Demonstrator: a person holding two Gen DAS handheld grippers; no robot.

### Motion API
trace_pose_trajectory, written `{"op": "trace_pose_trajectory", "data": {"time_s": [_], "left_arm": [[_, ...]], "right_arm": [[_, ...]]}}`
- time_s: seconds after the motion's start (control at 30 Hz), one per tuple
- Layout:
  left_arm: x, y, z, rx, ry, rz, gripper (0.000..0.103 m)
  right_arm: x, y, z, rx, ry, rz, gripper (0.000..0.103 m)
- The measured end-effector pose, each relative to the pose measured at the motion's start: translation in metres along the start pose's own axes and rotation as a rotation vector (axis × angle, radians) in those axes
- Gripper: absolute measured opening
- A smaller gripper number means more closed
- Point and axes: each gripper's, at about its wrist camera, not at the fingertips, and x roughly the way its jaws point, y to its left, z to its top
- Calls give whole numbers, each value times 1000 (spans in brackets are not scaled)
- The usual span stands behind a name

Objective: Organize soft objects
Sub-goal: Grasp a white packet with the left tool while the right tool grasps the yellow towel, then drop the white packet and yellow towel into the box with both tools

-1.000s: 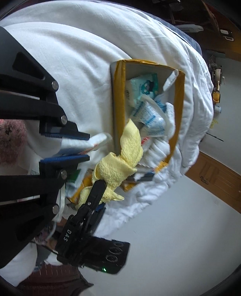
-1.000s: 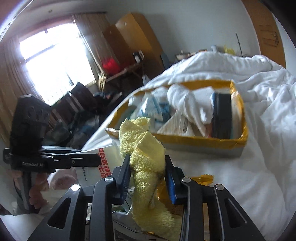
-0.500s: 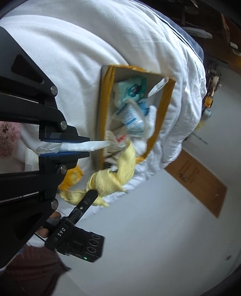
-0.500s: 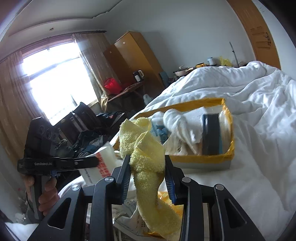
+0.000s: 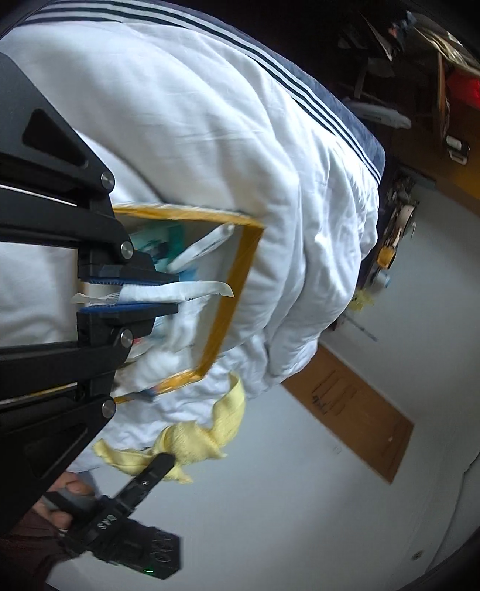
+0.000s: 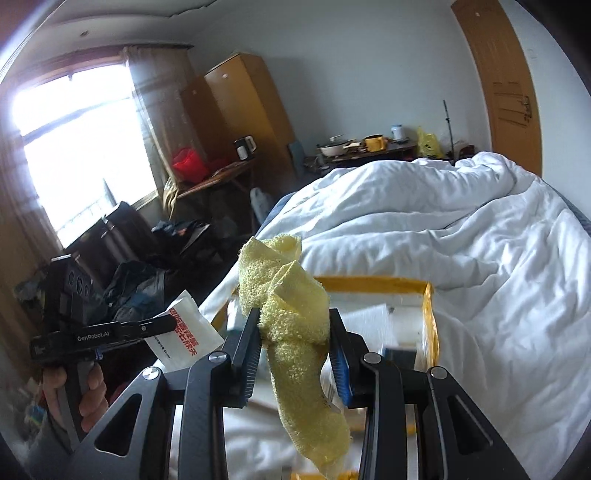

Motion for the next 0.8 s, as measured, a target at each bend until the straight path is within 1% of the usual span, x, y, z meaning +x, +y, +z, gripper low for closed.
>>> {"op": "trace_pose_trajectory", "data": {"time_s": [0.07, 0.17, 0.27, 0.37, 0.5, 0.53, 0.6, 0.63, 0.67, 0.7, 0.77, 0.8], "left_arm": [[9, 6, 3, -18, -3, 10, 7], [21, 11, 2, -30, 0, -3, 7], [30, 15, -2, -52, 12, -30, 7], [39, 16, -5, -41, 27, -6, 7], [49, 25, -9, -58, 54, 21, 7], [51, 26, -11, -59, 60, 31, 8], [57, 29, -14, -62, 73, 52, 9], [59, 30, -15, -68, 79, 70, 10], [60, 31, -16, -74, 77, 82, 12], [61, 31, -16, -73, 80, 73, 15], [55, 29, -15, -73, 75, 59, 28], [49, 26, -15, -69, 66, 57, 45]], "right_arm": [[10, -5, 3, -2, -16, -30, 36], [24, -16, 6, -8, -27, -105, 36], [40, -28, 5, -6, 3, -140, 36], [58, -34, 0, -2, 51, -138, 36], [75, -30, -9, -33, 99, -178, 37], [79, -27, -11, -47, 106, -192, 39], [83, -24, -13, -69, 101, -226, 39], [85, -23, -13, -77, 101, -237, 45], [86, -24, -13, -72, 105, -228, 54], [87, -25, -13, -67, 110, -216, 59], [82, -27, -10, -48, 101, -194, 68], [75, -28, -8, -42, 81, -183, 70]]}}
